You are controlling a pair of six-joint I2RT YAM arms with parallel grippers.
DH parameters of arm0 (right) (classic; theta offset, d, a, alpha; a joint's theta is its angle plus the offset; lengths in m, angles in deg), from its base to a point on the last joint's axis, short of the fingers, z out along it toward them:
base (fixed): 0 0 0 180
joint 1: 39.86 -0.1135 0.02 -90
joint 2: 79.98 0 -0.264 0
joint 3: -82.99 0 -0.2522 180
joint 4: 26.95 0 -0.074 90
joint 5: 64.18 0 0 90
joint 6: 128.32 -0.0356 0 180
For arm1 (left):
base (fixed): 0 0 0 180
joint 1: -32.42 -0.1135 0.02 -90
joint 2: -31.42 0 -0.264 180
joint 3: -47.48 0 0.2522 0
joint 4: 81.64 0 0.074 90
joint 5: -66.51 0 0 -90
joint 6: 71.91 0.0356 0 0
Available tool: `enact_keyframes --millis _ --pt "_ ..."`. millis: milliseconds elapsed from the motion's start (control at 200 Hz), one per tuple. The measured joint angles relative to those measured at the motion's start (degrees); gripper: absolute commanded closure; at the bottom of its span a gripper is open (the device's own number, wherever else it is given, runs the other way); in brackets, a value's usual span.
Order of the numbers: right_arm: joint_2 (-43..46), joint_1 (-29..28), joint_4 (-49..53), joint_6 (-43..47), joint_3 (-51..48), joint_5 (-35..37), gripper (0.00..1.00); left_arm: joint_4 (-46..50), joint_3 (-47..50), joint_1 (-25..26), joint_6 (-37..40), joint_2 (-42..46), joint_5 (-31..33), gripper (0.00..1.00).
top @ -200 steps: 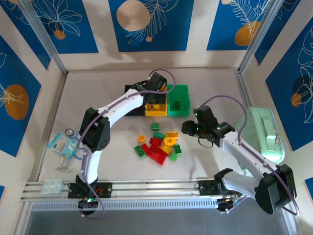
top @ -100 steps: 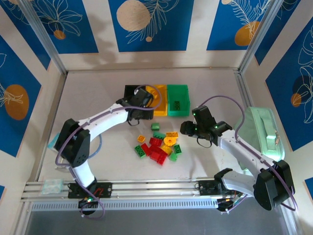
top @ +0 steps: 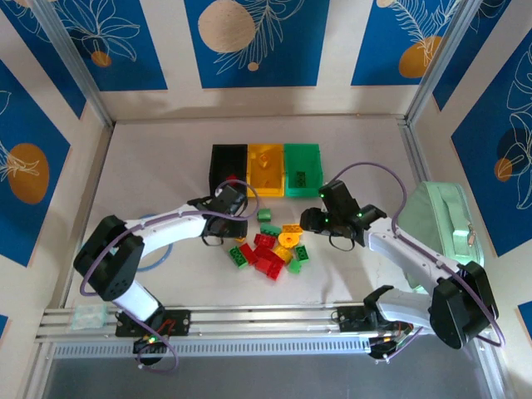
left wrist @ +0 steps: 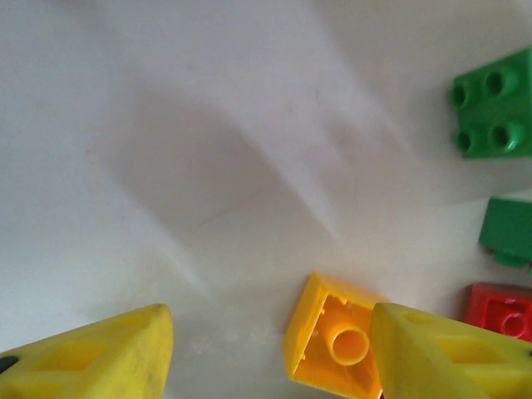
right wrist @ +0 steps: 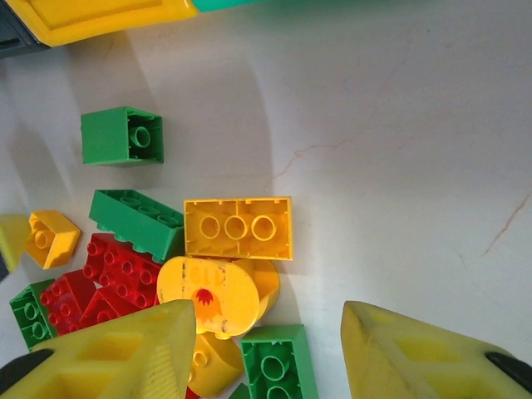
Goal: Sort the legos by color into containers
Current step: Move the lego to the center of the table.
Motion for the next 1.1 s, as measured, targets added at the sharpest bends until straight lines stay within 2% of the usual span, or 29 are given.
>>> enact_keyframes --millis 350,530,695,876,1101 --pt "-2.67 -2.32 -0.07 -0.04 2.43 0.26 0.5 -0.15 4.17 5.55 -3.5 7.48 0.76 0.37" --pt "-3.72 -2.82 -0.13 -0.22 3.06 0.46 0.49 1.46 8.13 10.32 -7.93 10.75 2.16 0.37" --pt "-4.94 -3.26 -0.31 -0.2 3.82 0.5 0.5 2.36 11.15 13.75 -12.26 12.17 2.71 0.41" --pt "-5.14 -3.69 -0.44 -0.22 3.89 0.66 0.5 0.81 13.27 14.32 -15.32 12.28 2.54 0.47" --pt "-5.14 -3.91 -0.39 -0.24 3.89 0.98 0.5 -2.56 13.27 14.1 -16.83 10.45 2.45 0.5"
